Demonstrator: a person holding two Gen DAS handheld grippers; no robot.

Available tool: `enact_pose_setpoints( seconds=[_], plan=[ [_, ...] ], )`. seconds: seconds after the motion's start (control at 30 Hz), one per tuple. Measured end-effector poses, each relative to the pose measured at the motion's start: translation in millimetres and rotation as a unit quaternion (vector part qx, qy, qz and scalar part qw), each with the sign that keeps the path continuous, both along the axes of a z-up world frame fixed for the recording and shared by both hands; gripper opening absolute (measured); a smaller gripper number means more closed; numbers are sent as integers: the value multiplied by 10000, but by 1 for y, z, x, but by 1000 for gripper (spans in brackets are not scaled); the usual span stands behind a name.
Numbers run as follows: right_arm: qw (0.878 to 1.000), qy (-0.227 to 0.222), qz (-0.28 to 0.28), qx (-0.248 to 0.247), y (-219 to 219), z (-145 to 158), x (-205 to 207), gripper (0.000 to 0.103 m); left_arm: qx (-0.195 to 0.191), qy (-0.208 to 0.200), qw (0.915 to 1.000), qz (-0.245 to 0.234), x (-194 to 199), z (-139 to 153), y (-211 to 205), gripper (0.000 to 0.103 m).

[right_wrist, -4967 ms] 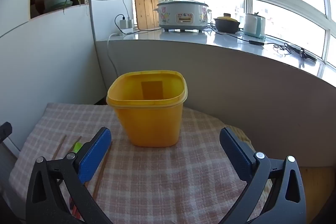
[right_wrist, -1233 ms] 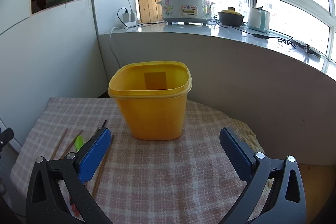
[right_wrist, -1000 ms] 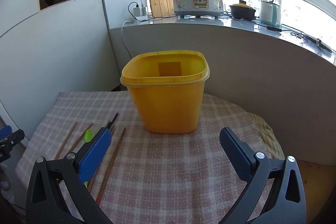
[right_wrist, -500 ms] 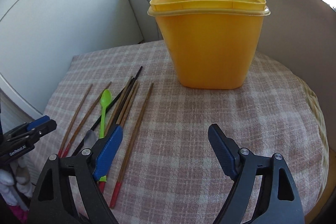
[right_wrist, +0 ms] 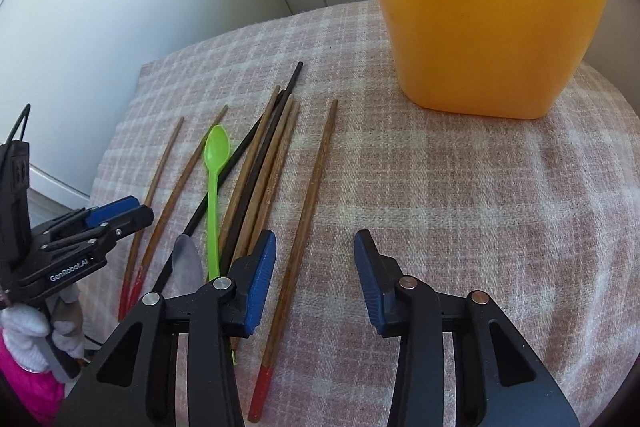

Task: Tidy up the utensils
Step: 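Close left gripper on a red-tipped wooden chopstick while right gripper grasps another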

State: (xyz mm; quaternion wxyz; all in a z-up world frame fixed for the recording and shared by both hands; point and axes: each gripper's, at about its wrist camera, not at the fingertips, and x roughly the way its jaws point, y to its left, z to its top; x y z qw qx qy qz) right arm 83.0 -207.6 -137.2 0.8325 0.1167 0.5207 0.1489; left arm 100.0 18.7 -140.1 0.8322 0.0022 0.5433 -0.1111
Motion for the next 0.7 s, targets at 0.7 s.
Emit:
enact_pose_setpoints(
  seconds=[0.7],
  plan=[
    [9980, 371, 396, -333, 11, -5, 23, 6, -165, 75, 9998, 120, 53, 4, 12, 6]
  ],
)
